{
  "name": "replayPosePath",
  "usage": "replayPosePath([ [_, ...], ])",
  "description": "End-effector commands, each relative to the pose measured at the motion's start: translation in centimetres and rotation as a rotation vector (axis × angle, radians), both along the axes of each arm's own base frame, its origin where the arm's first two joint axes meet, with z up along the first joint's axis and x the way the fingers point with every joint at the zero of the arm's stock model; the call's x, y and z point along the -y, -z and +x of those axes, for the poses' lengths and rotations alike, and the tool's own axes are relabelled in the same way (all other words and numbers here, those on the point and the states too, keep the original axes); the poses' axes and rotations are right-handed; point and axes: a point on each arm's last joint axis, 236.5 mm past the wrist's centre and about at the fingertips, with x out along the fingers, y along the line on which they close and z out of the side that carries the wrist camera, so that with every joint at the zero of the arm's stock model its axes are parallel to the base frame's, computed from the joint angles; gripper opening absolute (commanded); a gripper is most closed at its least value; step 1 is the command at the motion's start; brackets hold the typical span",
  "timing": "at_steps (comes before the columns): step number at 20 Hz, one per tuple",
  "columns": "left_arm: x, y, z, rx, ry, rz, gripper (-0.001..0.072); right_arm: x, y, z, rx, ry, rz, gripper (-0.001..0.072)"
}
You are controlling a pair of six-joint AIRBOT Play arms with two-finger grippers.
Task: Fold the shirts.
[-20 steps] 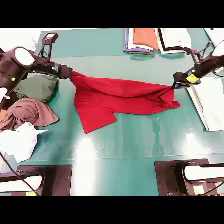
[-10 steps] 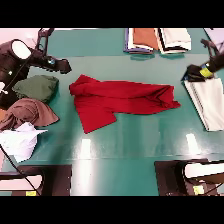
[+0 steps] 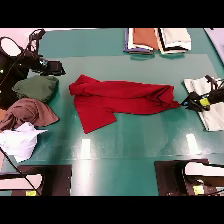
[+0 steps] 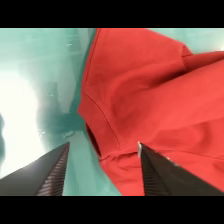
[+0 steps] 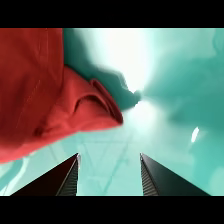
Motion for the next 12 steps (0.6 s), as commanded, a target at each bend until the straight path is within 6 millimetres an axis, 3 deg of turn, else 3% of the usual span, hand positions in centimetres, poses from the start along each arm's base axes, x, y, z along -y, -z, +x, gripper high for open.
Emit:
replayPosePath([
  [1, 0.2, -0.1, -0.2, -0.014, -0.011, -0.024, 0.0519, -1.2, 1.7, 1.3, 0.043, 0.012, -0.007, 0.0449],
  [5, 0.2, 0.0, -0.4, -0.025, -0.01, -0.024, 0.0519, -3.1, 2.6, 2.9, 0.035, -0.06, -0.008, 0.0444],
  [6, 0.2, 0.1, -0.5, -0.028, -0.009, -0.022, 0.0519, -3.4, 2.9, 3.1, 0.036, -0.071, -0.016, 0.0404],
  [8, 0.2, 0.2, -0.7, -0.037, -0.006, -0.019, 0.0518, -3.5, 3.0, 3.6, 0.056, -0.073, -0.035, 0.0187],
  [9, 0.0, 0.4, -0.9, -0.047, -0.003, -0.011, 0.0517, -3.6, 2.8, 3.7, 0.068, -0.092, -0.043, 0.0028],
  [10, -0.3, 0.5, -1.3, -0.057, -0.001, 0.009, 0.0474, -3.2, 2.3, 3.5, 0.075, -0.105, -0.069, 0.002],
  [12, -1.5, 0.6, -2.6, -0.088, 0.0, 0.061, 0.0459, -2.0, 0.6, 2.8, 0.097, -0.146, -0.153, 0.002],
])
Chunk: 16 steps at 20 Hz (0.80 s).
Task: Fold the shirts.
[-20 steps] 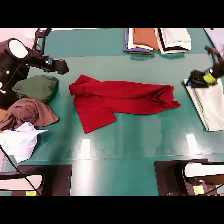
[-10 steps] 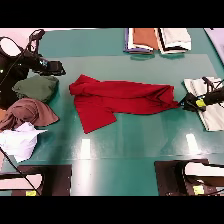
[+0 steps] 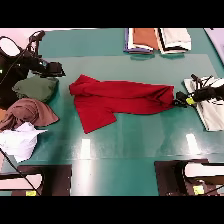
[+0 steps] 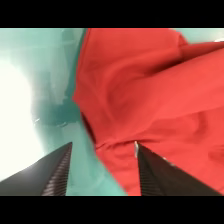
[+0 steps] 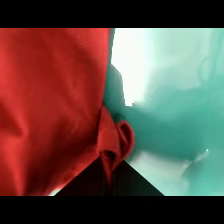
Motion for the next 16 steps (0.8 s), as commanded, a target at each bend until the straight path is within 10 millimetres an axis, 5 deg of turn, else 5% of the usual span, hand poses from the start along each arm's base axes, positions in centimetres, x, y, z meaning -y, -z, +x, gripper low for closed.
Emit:
replayPosePath([
  [1, -1.6, 0.3, -2.0, -0.048, -0.001, 0.055, 0.0459, 1.2, -2.4, -0.8, 0.037, -0.061, -0.108, 0.0019],
  [4, -2.3, 2.1, -5.4, -0.111, -0.016, 0.05, 0.046, 1.0, -5.6, -2.1, 0.07, -0.091, -0.139, 0.002],
  [7, -0.3, 6.4, -10.0, -0.248, -0.011, -0.044, 0.0461, 0.7, -7.5, -2.2, 0.116, -0.091, -0.15, 0.002],
  [9, 0.9, 9.5, -11.3, -0.29, -0.045, -0.118, 0.0461, 0.5, -7.7, -2.5, 0.11, -0.095, -0.142, 0.002],
  [12, 1.0, 12.4, -10.0, -0.222, -0.143, -0.171, 0.0461, 0.1, -7.6, -3.2, 0.082, -0.108, -0.127, 0.002],
  [16, 2.0, 12.3, -6.9, -0.118, -0.201, -0.268, 0.046, -0.1, -7.5, -3.6, 0.067, -0.115, -0.119, 0.002],
])
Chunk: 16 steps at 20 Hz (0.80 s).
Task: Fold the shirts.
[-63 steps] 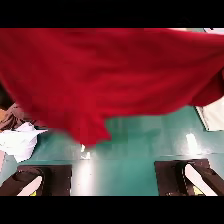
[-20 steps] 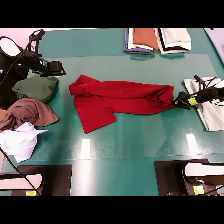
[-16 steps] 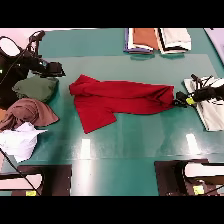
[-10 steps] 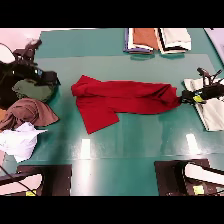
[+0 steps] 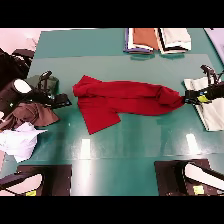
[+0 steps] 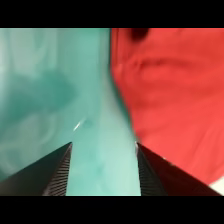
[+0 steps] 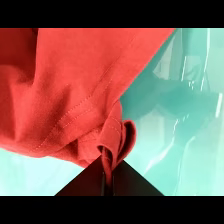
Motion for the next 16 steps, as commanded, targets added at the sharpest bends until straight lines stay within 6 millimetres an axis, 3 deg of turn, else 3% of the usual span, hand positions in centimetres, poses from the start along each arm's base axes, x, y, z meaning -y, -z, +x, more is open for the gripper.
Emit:
replayPosePath([
  [1, 1.0, 1.1, 2.1, 0.061, -0.061, -0.079, 0.046, -0.2, -0.1, -0.4, -0.015, -0.001, 0.008, 0.002],
  [5, 2.1, 3.4, 2.4, 0.011, -0.047, -0.124, 0.046, -0.2, -0.1, -0.4, -0.017, 0.008, 0.01, 0.002],
  [13, 5.8, 5.2, 2.8, -0.01, 0.026, -0.136, 0.0457, -0.3, -0.1, -0.5, -0.029, 0.024, 0.018, 0.002],
  [14, 5.8, 4.9, 3.1, -0.002, 0.027, -0.139, 0.0375, -0.3, -0.1, -0.5, -0.029, 0.024, 0.018, 0.002],
  [16, 6.3, 3.4, 3.8, 0.018, 0.054, -0.152, 0.0051, -0.3, -0.1, -0.5, -0.026, 0.025, 0.017, 0.002],
])
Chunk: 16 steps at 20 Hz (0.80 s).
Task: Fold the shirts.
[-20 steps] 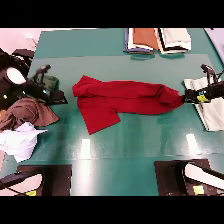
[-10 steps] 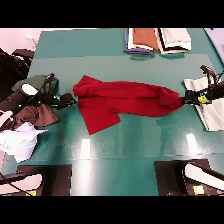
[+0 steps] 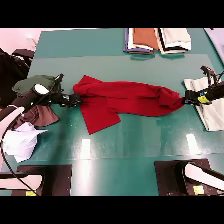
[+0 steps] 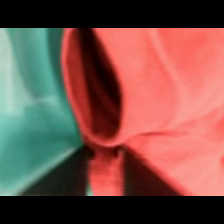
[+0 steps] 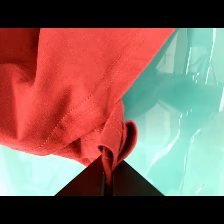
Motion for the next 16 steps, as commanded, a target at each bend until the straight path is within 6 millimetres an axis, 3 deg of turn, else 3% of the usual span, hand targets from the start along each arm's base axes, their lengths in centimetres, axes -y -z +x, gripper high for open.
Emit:
replayPosePath([
  [1, 1.4, -2.5, 1.1, 0.03, 0.044, -0.035, 0.0021, 0.0, -0.3, 0.0, 0.007, 0.002, -0.002, 0.002],
  [3, 1.8, -6.7, 2.3, 0.111, 0.094, -0.034, 0.002, 0.2, -2.2, 0.6, 0.061, 0.001, -0.023, 0.002],
  [4, 1.8, -10.2, 3.3, 0.194, 0.109, -0.025, 0.002, 0.4, -4.0, 1.2, 0.11, 0.001, -0.041, 0.002],
  [6, 1.5, -19.1, 4.5, 0.405, 0.12, -0.007, 0.002, 0.6, -8.5, 1.9, 0.208, -0.006, -0.078, 0.002],
  [8, 1.0, -29.7, 3.6, 0.647, 0.118, 0.013, 0.0021, 0.6, -13.7, 2.1, 0.317, 0.005, -0.113, 0.002],
  [10, 0.0, -40.4, 0.4, 0.896, 0.105, 0.039, 0.0021, 0.6, -19.7, 2.0, 0.451, 0.031, -0.152, 0.0019],
  [13, -2.2, -53.9, -7.7, 1.24, 0.056, 0.093, 0.0021, -0.1, -29.2, 0.3, 0.684, 0.059, -0.22, 0.0019],
  [16, -4.1, -62.4, -16.8, 1.485, -0.013, 0.098, 0.002, -1.4, -37.7, -3.1, 0.902, 0.066, -0.29, 0.002],
])
